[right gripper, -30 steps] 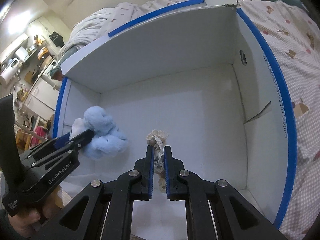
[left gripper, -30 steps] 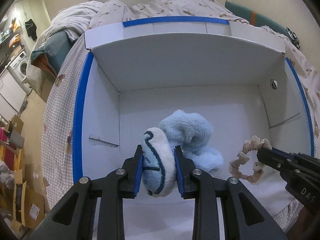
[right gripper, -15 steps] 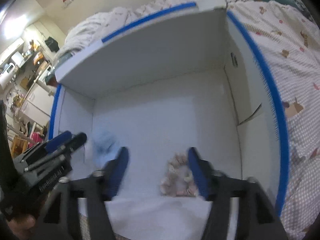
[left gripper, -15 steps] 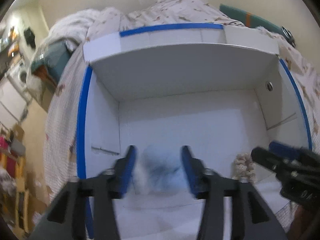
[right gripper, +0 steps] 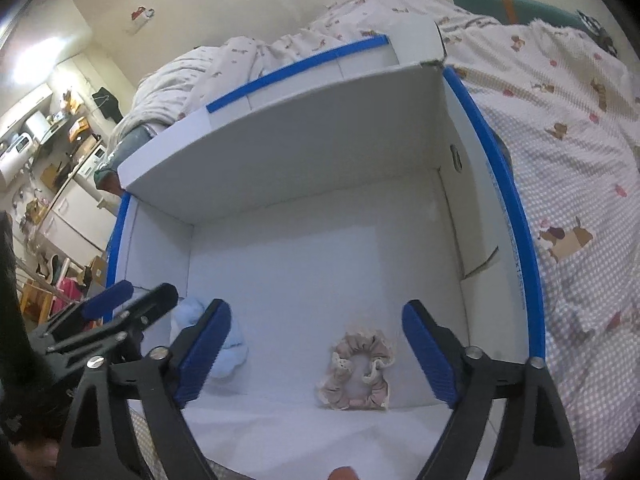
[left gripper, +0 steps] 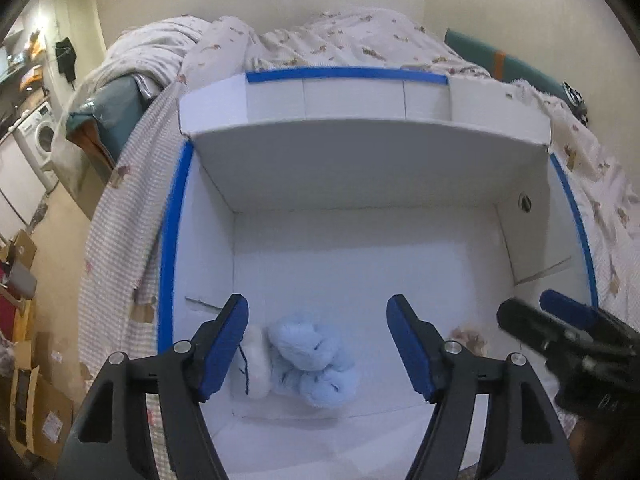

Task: Organize soft objects
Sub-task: 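Lower both held items into the box and open both grippers, then withdraw both grippers from the box toward the remaining items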

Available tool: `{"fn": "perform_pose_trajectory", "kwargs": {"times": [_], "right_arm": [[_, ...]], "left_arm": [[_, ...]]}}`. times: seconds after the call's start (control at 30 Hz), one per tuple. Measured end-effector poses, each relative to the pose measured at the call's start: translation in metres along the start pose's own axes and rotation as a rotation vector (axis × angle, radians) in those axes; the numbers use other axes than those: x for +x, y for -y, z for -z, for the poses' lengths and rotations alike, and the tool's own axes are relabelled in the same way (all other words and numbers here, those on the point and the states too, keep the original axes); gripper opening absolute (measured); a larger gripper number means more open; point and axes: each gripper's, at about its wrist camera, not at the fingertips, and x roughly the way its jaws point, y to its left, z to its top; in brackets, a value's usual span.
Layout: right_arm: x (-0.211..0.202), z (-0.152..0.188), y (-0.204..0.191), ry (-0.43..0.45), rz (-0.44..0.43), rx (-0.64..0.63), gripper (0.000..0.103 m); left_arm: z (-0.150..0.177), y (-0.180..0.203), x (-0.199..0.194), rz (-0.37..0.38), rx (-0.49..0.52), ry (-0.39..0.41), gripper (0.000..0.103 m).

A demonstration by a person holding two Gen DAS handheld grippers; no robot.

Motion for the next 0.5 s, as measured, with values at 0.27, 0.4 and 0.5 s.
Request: {"fn": "perform_pose_trajectory", "kwargs": {"times": [0.27, 0.4, 0.5], "right_arm": [[-0.005, 0.000, -0.003, 0.026, 0.002, -0.013, 0.098], [-0.010, 0.002, 0.000, 0.041, 0.005, -0.004, 0.098], [-0.014, 0.005, 0.003, 0.050, -0.008, 0.025, 0.098]], "left_arm": [[0.002, -0.002, -0.011, 0.004, -0.006, 0.025, 0.071], [0.007, -0.009, -0.015, 0.007, -0.034, 0.014, 0.071], [0.010, -0.015, -0.023, -0.001, -0.048, 0.022, 0.071]]}}
